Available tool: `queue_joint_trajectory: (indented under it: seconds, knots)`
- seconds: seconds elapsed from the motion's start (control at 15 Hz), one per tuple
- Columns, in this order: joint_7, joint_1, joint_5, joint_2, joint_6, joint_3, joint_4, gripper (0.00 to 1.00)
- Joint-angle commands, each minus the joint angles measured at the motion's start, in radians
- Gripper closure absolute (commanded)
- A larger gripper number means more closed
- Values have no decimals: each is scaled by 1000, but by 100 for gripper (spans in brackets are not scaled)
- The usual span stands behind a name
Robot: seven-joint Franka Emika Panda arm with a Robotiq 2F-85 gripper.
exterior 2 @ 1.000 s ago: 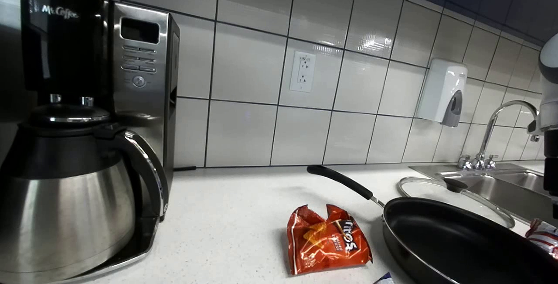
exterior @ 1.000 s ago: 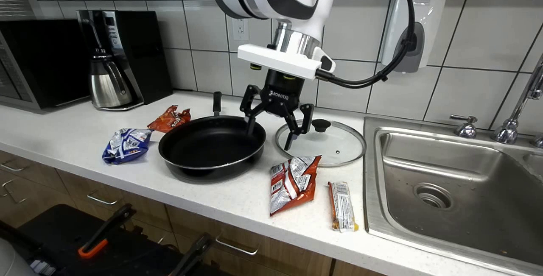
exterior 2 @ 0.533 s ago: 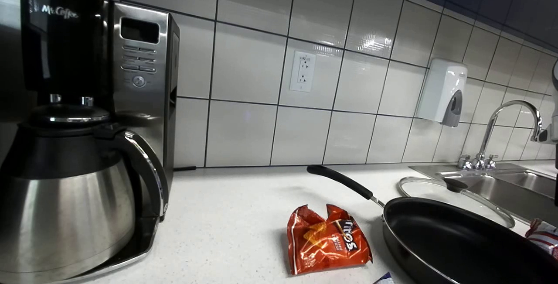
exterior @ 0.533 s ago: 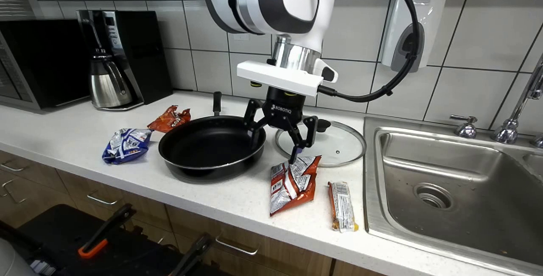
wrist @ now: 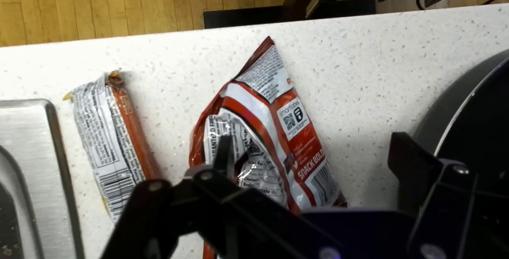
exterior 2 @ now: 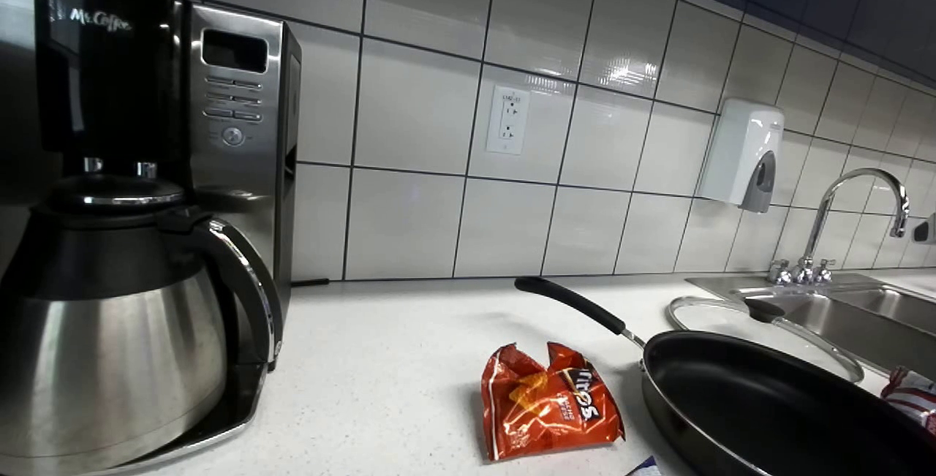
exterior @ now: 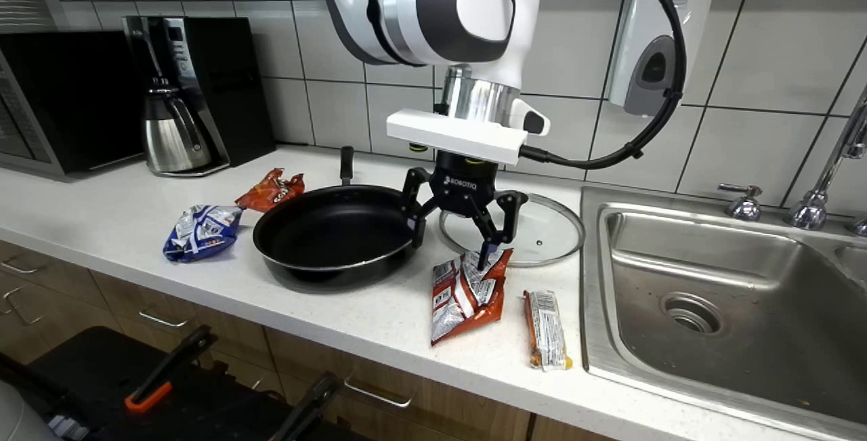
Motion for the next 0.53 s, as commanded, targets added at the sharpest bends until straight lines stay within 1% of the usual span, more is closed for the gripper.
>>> queue_joint_trajectory:
  seconds: [0.0, 0.27, 0.33, 0.4, 0.47]
  knots:
    - [18, 1, -11, 20, 46, -4, -9, 0]
    - [21, 0, -18, 49, 63, -3, -1, 0]
    - [20, -1, -18, 54, 68, -3, 0, 25]
    - [17, -2, -17, 58, 71, -3, 1, 28]
    - [13, -4, -11, 61, 70, -2, 4, 35]
